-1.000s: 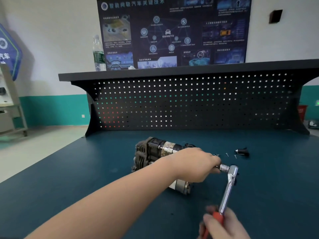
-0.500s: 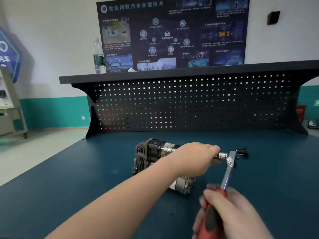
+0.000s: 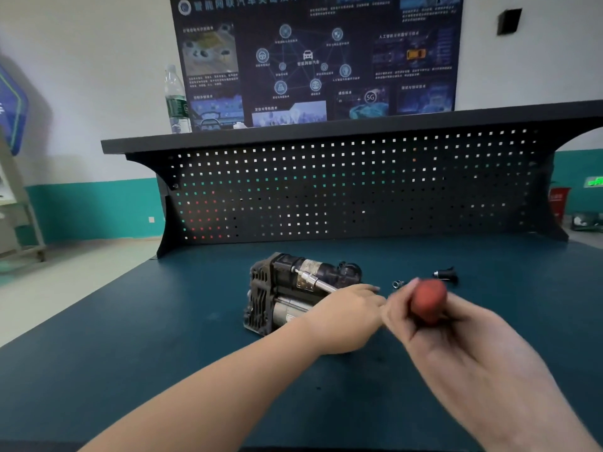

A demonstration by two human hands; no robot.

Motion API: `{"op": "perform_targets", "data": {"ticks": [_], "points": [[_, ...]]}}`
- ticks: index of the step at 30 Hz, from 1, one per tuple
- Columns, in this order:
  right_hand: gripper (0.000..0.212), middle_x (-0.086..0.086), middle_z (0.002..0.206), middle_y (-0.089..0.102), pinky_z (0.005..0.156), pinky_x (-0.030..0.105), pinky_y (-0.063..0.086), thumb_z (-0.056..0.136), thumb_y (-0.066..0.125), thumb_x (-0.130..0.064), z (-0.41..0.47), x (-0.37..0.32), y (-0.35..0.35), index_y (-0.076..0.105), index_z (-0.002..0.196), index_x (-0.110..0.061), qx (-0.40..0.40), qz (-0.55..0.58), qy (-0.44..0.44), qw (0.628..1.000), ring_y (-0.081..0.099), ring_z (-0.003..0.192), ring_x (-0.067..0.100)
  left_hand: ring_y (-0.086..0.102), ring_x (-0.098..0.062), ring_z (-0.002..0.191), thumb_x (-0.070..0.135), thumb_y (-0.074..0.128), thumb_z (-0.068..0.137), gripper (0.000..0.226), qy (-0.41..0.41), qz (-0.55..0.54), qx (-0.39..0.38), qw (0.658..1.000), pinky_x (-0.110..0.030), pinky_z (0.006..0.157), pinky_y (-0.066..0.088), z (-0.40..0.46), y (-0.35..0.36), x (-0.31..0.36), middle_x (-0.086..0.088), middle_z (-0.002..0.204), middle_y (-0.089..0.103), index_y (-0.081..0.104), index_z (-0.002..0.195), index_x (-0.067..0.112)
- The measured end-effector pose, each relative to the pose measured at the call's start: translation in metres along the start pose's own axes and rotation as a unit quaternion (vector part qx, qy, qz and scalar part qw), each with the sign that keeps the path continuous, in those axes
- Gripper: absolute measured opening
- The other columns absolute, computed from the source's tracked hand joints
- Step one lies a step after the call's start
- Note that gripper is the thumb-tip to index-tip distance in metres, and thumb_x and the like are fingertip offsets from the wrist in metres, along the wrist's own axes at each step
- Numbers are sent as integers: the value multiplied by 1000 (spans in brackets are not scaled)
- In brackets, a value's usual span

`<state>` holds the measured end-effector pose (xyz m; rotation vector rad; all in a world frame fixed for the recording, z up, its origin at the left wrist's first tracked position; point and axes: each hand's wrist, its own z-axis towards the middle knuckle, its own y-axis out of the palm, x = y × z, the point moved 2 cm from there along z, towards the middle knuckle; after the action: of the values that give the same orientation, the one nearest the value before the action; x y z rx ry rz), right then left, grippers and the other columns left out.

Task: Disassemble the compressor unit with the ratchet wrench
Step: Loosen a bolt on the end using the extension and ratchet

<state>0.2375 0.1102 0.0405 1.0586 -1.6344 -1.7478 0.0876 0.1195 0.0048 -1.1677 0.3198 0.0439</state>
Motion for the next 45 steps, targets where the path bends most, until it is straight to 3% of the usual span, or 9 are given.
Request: {"op": "perform_targets", "data": {"ticks": [4, 8, 14, 17, 25, 30, 33, 42, 45], "points": [[13, 16, 53, 53, 36, 32, 46, 79, 54, 12, -1, 22, -38, 48, 82, 1, 55, -263, 43, 962, 49, 40, 24, 56, -32, 93, 8, 49, 91, 14, -4, 39, -57, 998, -36, 77, 39, 22, -15, -4, -13, 101, 61, 50, 105, 7], [19, 15, 43, 46, 54, 37, 40, 88, 42, 19, 11, 32, -83, 39, 86, 0, 110, -524, -79, 841, 50, 43, 31, 52, -32, 80, 0, 46, 88, 18, -37, 1, -35, 999, -34, 59, 29, 25, -25, -12, -10, 92, 55, 44, 103, 10], [39, 14, 64, 50, 44, 36, 44, 56, 67, 21, 3, 21, -30, 51, 85, 0, 3, -118, 58, 991, 49, 52, 24, 57, -34, 73, -9, 58, 70, 22, 32, 26, -5, 999, -38, 68, 44, 9, -7, 1, -17, 79, 60, 58, 90, 0], [75, 20, 76, 57, 36, 35, 50, 30, 65, 29, 0, -8, 3, 55, 102, 9, -30, 34, 40, 998, 57, 53, 27, 60, -34, 73, -12, 60, 66, 19, 46, -14, 1, 999, -38, 79, 45, -1, -1, 2, -18, 76, 62, 61, 83, -2], [15, 20, 50, 53, 44, 27, 43, 86, 47, 16, 2, 23, -65, 43, 90, 2, 97, -567, -7, 818, 56, 39, 29, 53, -31, 88, -5, 44, 84, 29, -53, -11, -9, 999, -31, 65, 31, 26, -26, -6, -13, 101, 56, 48, 111, 5], [22, 17, 55, 54, 42, 37, 47, 69, 54, 17, -10, 22, -19, 55, 83, 0, 26, -178, 87, 980, 52, 36, 27, 56, -31, 78, -7, 56, 74, 30, -4, 9, 32, 999, -30, 66, 32, 9, -12, 4, -17, 86, 61, 56, 104, 1], [37, 19, 82, 58, 44, 37, 53, 64, 56, 11, -9, -10, 11, 57, 101, 11, -39, 29, 57, 997, 60, 51, 27, 62, -35, 86, -7, 60, 82, 25, -13, -44, 31, 998, -35, 73, 43, -3, 1, 8, -27, 94, 63, 56, 106, -6], [18, 11, 71, 45, 51, 31, 44, 93, 36, 6, 1, 19, -73, 40, 91, -11, 109, -520, -22, 847, 48, 50, 20, 50, -25, 78, 4, 46, 87, 14, -74, -30, -18, 997, -30, 63, 28, 33, -18, -11, -7, 93, 57, 46, 93, 17], [16, 10, 68, 46, 50, 30, 46, 91, 42, 6, -3, 26, -66, 45, 86, -9, 82, -409, 43, 908, 48, 50, 20, 52, -29, 80, 0, 48, 86, 18, -55, -4, 24, 998, -30, 64, 27, 20, -12, -6, -9, 92, 60, 54, 99, 9]]}}
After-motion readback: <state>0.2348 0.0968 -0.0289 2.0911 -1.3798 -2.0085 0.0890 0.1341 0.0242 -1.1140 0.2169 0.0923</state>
